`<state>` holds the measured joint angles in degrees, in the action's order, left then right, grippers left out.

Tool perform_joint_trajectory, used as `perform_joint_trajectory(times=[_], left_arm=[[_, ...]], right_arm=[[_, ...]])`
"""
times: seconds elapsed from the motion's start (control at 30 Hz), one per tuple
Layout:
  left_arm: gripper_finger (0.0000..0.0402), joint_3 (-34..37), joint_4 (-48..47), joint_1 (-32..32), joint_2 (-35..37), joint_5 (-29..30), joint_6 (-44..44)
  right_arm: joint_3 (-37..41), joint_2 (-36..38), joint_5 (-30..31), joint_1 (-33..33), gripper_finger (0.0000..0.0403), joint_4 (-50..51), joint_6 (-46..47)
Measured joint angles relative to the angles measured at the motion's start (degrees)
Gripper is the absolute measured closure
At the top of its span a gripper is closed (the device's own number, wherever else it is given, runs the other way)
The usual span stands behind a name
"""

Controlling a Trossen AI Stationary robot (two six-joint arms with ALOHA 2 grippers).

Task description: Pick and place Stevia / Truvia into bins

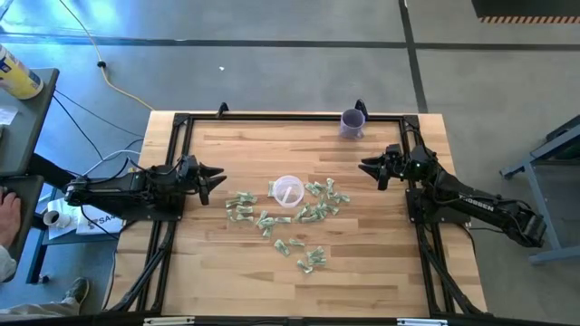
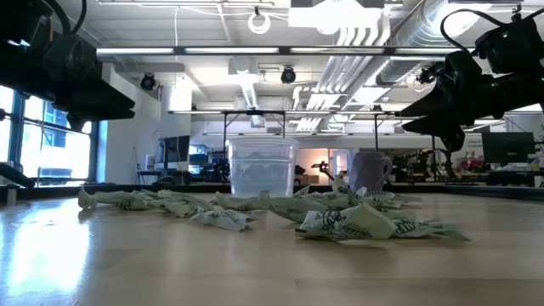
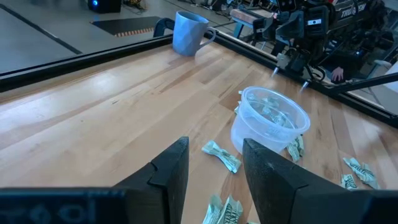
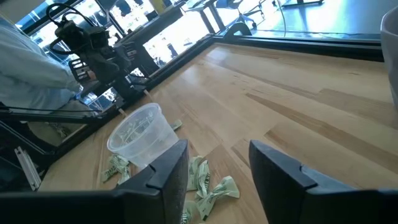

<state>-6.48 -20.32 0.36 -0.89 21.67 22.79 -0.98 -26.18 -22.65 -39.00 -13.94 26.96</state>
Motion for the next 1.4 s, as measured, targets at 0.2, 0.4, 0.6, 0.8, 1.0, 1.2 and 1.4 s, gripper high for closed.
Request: perform_joint_trajectory(times=[0.2,0.4,0.6,0.8,1.0,1.2,1.4], left_arm=[[0.0218,0.00,0.01,0.01,0.02,0.01,0.01],[0.0218,0.00,0.02,0.00,0.02,0.02,0.00],[0.0218,0.00,0.00,0.02,0.02,0.00,0.02],[0.0218,0.00,0.02,0.02,0.00,0.01,0.00],[0.0218,0.00,0.02,0.00,0.02,0.00,0.02],[0.0218,0.00,0.02,0.01,0.01,0.01,0.00],[0.0218,0.00,0.00,0.02,0.01,0.00,0.00]], right_arm=[[0.00,0.00,0.00,0.01,0.0245,0.01,0.00],[0.00,0.00,0.00,0.02,0.0240,0.00,0.00],[0.00,-0.01,0.00,-0.01,0.0246,0.01,0.00],[-0.02,0.00,0.02,0.01,0.0243,0.01,0.00],[0.01,-0.01,0.00,-0.01,0.0241,0.01,0.01],[0.00,0.00,0.00,0.01,0.0247,-0.01,0.00],[0.00,-0.01,0.00,-0.01,0.0241,0.01,0.00]])
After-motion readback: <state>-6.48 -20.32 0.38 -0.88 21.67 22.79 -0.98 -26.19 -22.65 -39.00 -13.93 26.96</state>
